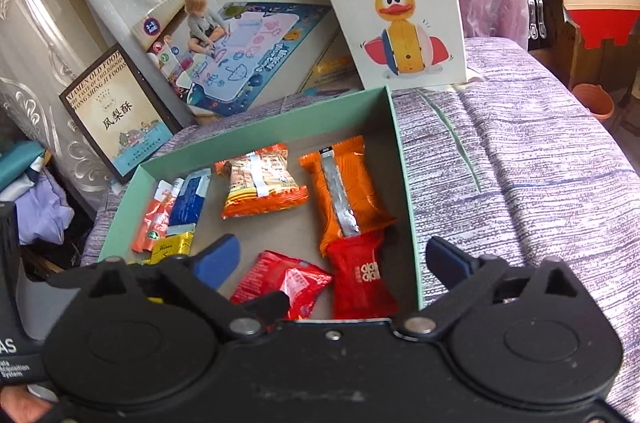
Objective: Organize snacks
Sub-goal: 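Carry both red packets into the green tray and open both grippers, then move both grippers back over the snack pile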
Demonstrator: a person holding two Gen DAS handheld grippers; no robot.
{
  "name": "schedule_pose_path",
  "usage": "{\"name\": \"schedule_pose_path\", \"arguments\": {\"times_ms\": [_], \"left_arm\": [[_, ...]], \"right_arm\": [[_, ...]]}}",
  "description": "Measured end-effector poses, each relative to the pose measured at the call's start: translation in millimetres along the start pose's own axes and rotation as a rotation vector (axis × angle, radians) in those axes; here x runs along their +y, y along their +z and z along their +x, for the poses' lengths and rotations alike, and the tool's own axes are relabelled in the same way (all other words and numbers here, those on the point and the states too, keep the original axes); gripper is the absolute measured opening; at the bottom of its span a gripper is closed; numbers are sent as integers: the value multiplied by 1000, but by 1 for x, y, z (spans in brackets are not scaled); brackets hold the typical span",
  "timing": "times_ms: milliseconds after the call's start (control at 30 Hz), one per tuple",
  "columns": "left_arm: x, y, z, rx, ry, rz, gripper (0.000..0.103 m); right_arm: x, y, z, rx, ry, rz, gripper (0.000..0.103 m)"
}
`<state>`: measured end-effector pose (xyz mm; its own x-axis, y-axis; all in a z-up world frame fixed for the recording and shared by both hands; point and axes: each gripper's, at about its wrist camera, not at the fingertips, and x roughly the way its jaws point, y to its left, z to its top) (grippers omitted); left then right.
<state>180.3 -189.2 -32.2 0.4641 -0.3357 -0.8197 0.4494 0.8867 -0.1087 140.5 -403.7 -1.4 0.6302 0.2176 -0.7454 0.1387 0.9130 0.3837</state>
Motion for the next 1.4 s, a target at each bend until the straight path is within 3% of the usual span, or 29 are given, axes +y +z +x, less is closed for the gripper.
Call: {"name": "schedule_pose_path", "arguments": {"times_ms": [367, 800, 1167, 1300, 1400], "left_arm": [[10, -22, -44, -25, 0, -12, 103], [52, -92, -96, -23, 61, -74, 103], [115, -153, -110, 34, 131, -201, 103], [128, -171, -117, 41, 124, -236, 103], [135, -180, -119, 41, 167, -245, 103]], "right_arm": [[-1, -17, -26, 22, -7, 43, 103], [24, -57, -61, 46, 14, 12, 103], [72, -87, -41, 125, 47, -54, 103], [90, -103, -31, 185, 100, -83, 103], [106, -117, -24, 217, 119, -128, 103]]}}
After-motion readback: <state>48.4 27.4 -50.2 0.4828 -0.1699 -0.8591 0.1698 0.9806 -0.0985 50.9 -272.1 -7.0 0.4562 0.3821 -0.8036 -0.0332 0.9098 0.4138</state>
